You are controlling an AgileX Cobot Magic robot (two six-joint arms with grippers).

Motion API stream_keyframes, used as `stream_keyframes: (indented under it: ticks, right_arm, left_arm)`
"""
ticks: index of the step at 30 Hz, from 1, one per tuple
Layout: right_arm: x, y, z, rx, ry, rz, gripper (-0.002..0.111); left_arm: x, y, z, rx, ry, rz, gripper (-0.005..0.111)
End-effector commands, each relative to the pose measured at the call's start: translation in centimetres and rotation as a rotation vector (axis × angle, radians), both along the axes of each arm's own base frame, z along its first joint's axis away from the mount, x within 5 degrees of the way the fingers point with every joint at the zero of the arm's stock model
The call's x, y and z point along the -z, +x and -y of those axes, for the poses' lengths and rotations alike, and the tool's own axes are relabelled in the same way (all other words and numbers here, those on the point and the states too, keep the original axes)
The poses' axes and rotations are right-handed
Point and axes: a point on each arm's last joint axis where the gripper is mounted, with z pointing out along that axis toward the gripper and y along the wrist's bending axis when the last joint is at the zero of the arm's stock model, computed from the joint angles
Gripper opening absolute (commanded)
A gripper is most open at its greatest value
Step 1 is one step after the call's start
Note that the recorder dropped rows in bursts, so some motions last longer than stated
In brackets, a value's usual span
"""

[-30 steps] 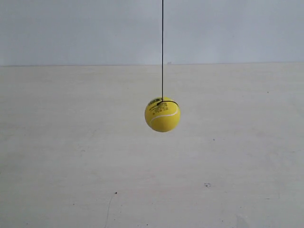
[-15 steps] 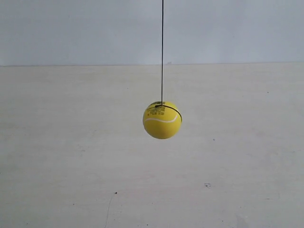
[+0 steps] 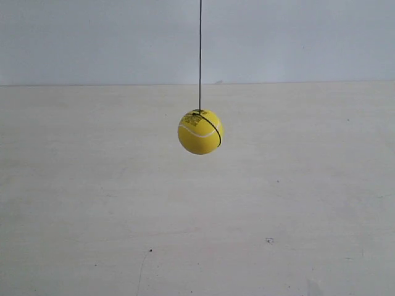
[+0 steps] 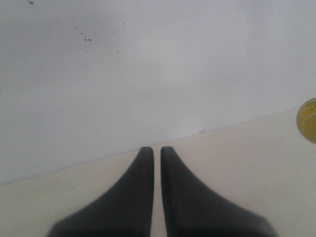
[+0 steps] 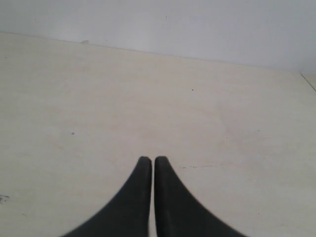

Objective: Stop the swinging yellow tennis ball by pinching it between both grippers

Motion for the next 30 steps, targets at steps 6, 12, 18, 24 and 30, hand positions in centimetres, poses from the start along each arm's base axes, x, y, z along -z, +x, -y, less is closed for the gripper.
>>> stream_keyframes:
  ticks: [6, 12, 18, 24, 30]
  right_arm:
    - [0.0, 0.0, 0.0, 0.004, 0.005, 0.006, 0.000]
    - [0.0, 0.0, 0.0, 0.004, 0.005, 0.006, 0.000]
    - [0.0, 0.0, 0.0, 0.004, 0.005, 0.006, 0.000]
    - [0.0, 0.0, 0.0, 0.004, 0.005, 0.006, 0.000]
    - [0.0, 0.0, 0.0, 0.004, 0.005, 0.006, 0.000]
  left_arm:
    - [0.0, 0.0, 0.0, -0.004, -0.015, 0.000, 0.005]
    - [0.0, 0.0, -0.1, -0.010, 0.011, 0.005, 0.005]
    - [-0.1, -0.1, 0.0, 0.003, 0.020, 0.021, 0.005]
    - [0.7, 0.3, -1.4, -0.159, -0.020, -0.070, 0.005]
    - [2.7, 0.1, -2.5, -0.284, 0.032, -0.295, 0.005]
